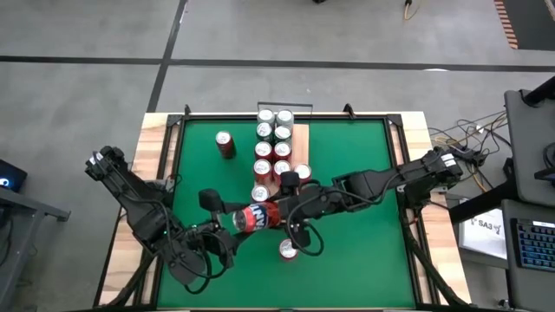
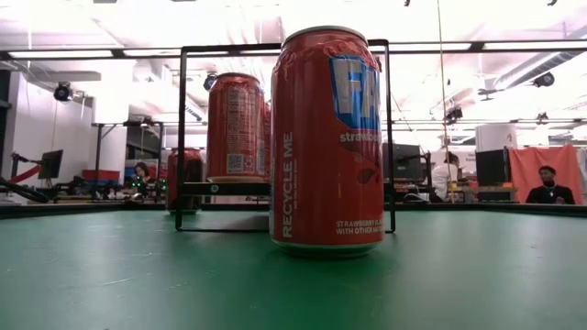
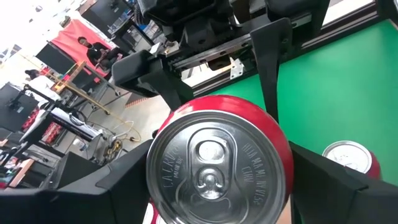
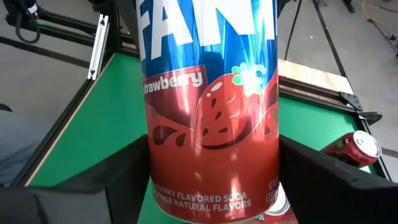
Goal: Place canned beverage on shelf
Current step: Put the orange soda can on the shelf and aligned with the other orange soda can
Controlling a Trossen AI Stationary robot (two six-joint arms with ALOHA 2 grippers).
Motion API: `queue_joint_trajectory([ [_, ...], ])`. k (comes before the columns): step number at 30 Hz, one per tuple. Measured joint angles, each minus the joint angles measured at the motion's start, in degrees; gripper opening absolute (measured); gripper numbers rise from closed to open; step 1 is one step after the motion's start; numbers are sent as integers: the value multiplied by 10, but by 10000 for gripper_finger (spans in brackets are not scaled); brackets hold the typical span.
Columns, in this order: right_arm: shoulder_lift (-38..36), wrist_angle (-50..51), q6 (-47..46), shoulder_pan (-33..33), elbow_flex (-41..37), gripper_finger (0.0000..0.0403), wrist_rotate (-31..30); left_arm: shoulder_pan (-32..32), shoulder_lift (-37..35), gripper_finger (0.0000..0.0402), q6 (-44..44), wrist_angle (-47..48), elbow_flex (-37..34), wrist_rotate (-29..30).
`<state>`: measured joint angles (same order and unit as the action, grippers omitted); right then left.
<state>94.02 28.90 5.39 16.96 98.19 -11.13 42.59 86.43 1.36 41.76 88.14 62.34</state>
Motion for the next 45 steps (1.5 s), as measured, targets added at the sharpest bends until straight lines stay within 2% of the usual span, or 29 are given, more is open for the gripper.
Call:
queue_joint_trajectory([
  [6, 0, 0, -11, -3, 0, 284, 2, 0, 0, 304, -3, -2, 0, -1],
  [16, 0, -8, -61, -8, 0, 283, -8, -2, -1, 362, -17, -4, -1, 19],
  [25, -1, 7, -79, -20, 0, 283, -4, -1, -9, 367, -40, -3, -1, 18],
  [34, -29, 58, -116, -50, 0, 283, -15, 0, -56, 367, -82, -2, -1, 16],
  [41, -82, 67, -116, -52, -14, 283, -108, 0, -108, 368, -52, 12, -23, 17],
  [45, -114, 32, -119, -37, -52, 283, -128, 0, -131, 368, -29, -44, -82, 37],
])
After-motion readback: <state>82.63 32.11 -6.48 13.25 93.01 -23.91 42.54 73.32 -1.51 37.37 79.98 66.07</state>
